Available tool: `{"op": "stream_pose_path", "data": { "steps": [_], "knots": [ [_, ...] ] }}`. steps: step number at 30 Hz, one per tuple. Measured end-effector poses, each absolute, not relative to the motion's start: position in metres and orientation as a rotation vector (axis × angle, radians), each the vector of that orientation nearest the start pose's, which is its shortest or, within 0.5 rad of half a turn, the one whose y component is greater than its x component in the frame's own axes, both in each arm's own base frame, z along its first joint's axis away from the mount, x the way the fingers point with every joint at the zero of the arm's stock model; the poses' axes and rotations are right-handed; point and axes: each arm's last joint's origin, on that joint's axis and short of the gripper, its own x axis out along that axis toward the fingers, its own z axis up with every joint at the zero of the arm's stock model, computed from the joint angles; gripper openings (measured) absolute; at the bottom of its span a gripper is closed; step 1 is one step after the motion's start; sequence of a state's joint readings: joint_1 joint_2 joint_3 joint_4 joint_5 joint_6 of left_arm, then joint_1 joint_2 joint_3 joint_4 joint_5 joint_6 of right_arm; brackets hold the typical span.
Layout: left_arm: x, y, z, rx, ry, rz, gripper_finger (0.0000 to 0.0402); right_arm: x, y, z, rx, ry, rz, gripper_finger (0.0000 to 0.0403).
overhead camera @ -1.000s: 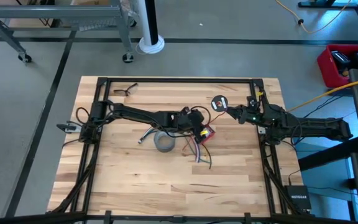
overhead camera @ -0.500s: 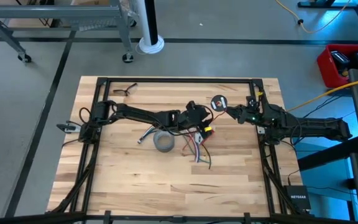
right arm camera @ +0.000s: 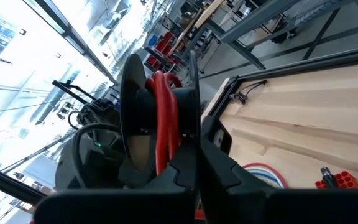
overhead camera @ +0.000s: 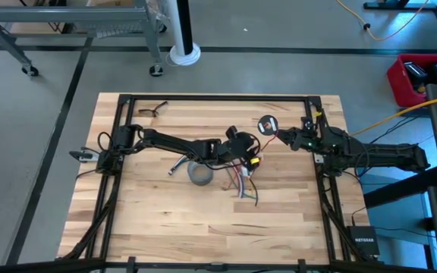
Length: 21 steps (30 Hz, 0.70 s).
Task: Coil cords
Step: Coil the red wire on the black spool
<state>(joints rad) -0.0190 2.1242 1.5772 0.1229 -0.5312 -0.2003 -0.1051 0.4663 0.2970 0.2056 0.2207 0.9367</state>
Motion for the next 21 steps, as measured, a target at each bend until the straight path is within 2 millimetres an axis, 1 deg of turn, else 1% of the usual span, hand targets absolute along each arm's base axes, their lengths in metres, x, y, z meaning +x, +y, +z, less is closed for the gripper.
{"op": "stream_pose_path", "data": {
  "steps": [4, 9, 14, 21],
  "knots": [
    [0.482, 0.009, 0.214, -0.065, 0.353, 0.628, 0.0129, 0.130, -0.020, 0.244, 0.930, -0.189, -0.288, 0.0003],
    [0.482, 0.007, 0.214, -0.084, 0.345, 0.639, 0.0129, 0.130, -0.020, 0.243, 0.929, -0.188, -0.291, 0.0003],
    [0.481, -0.005, 0.217, -0.133, 0.330, 0.623, 0.0129, 0.130, -0.020, 0.243, 0.928, -0.181, -0.295, 0.0003],
    [0.477, -0.025, 0.228, -0.164, 0.325, 0.556, 0.0129, 0.130, -0.020, 0.241, 0.926, -0.163, -0.305, 0.0003]
  ]
}}
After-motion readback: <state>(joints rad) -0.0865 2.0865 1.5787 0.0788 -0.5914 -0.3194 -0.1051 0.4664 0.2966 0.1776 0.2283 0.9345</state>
